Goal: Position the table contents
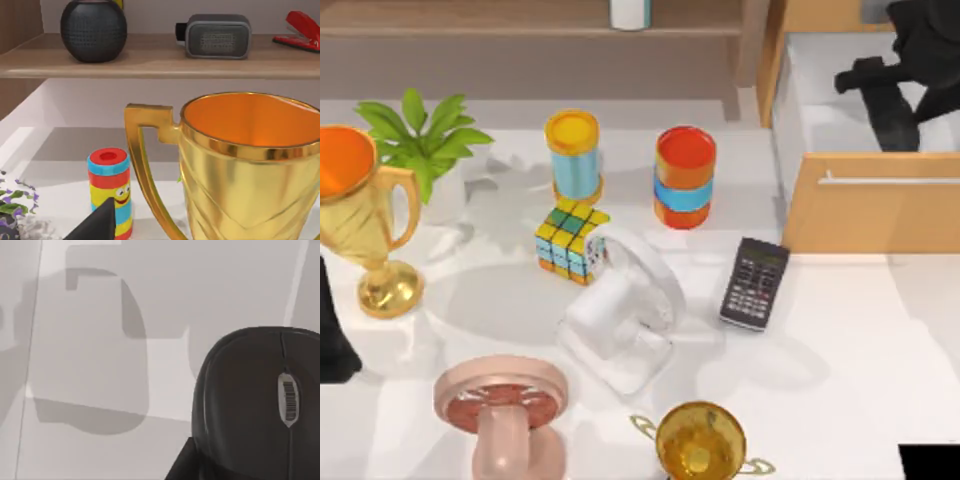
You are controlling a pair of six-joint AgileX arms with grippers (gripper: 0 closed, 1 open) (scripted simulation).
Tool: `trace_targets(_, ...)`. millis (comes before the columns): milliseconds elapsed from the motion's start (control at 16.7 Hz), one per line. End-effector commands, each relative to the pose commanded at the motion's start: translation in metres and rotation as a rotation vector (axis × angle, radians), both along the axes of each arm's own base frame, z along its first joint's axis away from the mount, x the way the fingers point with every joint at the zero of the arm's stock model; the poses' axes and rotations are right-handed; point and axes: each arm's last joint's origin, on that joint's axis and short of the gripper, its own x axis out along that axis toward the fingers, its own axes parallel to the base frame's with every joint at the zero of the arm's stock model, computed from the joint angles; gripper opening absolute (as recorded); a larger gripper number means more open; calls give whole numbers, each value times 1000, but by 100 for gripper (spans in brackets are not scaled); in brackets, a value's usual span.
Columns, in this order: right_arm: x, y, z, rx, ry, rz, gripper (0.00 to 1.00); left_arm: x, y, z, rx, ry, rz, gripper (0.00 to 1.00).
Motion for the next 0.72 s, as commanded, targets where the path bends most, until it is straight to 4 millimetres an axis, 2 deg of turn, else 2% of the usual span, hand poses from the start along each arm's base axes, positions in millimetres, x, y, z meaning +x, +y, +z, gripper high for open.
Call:
trace_targets(180, -29, 1, 51, 17, -104, -74, 0, 0, 0, 0, 0, 0, 0, 100)
trace_targets(360, -70, 2, 91, 46, -183, -143, 0, 0, 0, 0, 0, 0, 0, 100)
trace_targets(540, -114, 2, 113, 76, -221, -197, 0, 0, 0, 0, 0, 0, 0, 100)
trace_targets(720, -154, 0, 118, 98, -223, -235, 0, 0, 0, 0, 0, 0, 0, 100)
